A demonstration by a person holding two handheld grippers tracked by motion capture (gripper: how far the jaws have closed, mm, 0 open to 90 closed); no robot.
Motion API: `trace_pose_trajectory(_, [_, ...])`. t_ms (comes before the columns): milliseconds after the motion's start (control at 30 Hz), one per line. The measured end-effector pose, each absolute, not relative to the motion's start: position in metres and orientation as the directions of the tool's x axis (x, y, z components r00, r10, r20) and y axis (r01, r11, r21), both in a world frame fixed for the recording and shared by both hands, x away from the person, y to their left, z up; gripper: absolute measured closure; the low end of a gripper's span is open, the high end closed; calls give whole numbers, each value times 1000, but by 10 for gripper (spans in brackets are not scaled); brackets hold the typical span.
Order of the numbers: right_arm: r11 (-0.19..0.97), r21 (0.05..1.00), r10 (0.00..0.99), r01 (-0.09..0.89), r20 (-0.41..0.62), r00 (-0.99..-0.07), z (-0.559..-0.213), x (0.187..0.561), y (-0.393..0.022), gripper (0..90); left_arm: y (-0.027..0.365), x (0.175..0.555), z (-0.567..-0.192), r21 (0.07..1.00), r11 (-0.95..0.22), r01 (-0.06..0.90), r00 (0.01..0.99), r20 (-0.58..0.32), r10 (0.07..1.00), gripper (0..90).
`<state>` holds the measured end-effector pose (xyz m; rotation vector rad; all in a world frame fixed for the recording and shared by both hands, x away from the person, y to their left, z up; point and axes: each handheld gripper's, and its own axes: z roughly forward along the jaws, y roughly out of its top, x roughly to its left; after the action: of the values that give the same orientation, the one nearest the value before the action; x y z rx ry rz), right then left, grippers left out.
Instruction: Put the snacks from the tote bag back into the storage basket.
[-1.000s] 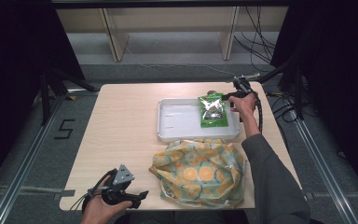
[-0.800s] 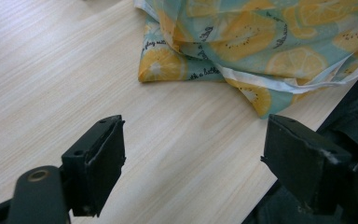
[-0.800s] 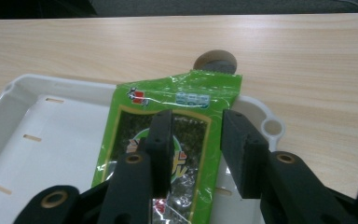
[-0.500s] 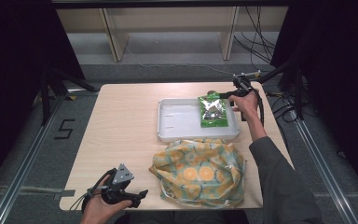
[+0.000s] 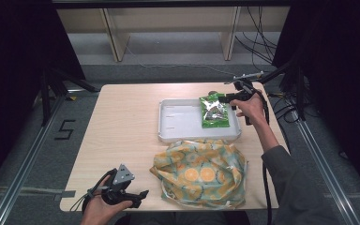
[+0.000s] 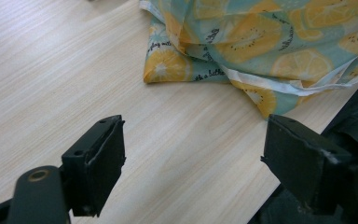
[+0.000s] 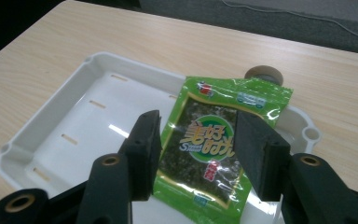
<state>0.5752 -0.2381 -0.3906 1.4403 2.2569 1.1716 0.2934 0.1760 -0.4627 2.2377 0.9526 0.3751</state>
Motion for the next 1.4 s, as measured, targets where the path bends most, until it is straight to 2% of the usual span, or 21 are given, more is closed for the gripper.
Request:
trace_pose_trajectory(100, [234,739,823,632,196,-534,-390,569,-240,494,176,293,-463,679,-511,528,693,3,721,201])
trace_pose_trajectory(167, [201,726,828,657,233,-510,-389,561,-238,490,176,294,-463,679,-510,527,693,3,721,201])
trace_pose_trajectory(300, [233,753,804,615,206,-557,-389,555,-242,476,177,294,-462,675,-513,529,693,5,721,201])
trace_pose_trajectory(333, [205,745,802,635,244,-545,-389,550,-239,472,177,294,-462,675,-517,527,696,6,718,201])
trace_pose_trajectory(467, [232,759,777,608,232,-586,-390,542,-240,465,177,294,-463,676,-497,544,683,-11,731,201])
trace_pose_trajectory(500, [221,742,785,633,250,-567,-389,538,-238,462,177,294,-463,676,-509,534,689,1,725,201])
trace_pose_trajectory(833, [263,761,754,594,222,-619,-387,526,-236,439,178,294,-461,668,-513,539,686,6,728,201])
trace_pose_trajectory(1167, [285,751,747,595,215,-629,-387,510,-234,416,178,294,-462,675,-509,535,687,3,726,201])
trace_pose_trajectory(1400, [307,770,740,560,177,-649,-389,500,-235,397,178,294,-462,674,-508,536,685,5,728,201])
